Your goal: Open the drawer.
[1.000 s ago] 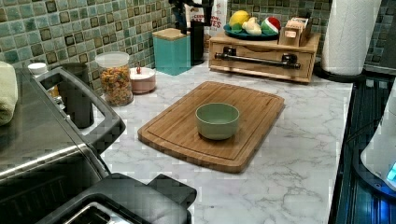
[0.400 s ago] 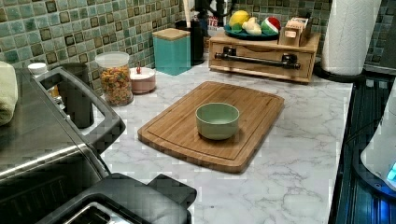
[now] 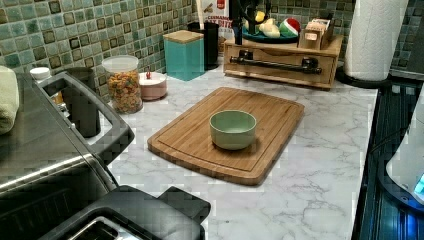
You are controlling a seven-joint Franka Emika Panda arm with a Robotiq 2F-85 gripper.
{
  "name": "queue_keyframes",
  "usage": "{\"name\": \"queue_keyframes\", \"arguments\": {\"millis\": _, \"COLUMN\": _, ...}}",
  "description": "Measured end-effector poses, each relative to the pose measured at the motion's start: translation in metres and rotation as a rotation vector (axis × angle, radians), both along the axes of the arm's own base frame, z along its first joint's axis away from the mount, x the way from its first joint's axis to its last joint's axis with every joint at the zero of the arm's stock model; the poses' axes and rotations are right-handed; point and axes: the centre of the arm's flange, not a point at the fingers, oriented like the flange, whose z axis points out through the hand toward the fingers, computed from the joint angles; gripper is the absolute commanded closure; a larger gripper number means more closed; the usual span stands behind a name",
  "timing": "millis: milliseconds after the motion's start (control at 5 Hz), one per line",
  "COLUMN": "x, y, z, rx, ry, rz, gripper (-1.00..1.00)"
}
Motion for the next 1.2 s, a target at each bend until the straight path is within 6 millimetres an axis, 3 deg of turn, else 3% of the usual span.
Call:
{"name": "queue_keyframes", "arguments": {"millis": 200, "x": -0.005, "y": -0.019, "z": -0.006, "rx": -0.013, "ry": -0.045, "rz": 0.001, "gripper": -1.00}}
{"name": "queue_keyframes", "arguments": {"millis": 800, "x": -0.020, "y": -0.021, "z": -0.031, "rx": -0.039, "ry": -0.039, "rz": 0.026, "gripper": -1.00}}
{"name": "queue_keyframes", "arguments": {"millis": 1200, "x": -0.025, "y": -0.044, "z": -0.060, "rx": -0.081, "ry": 0.001, "rz": 0.035, "gripper": -1.00}}
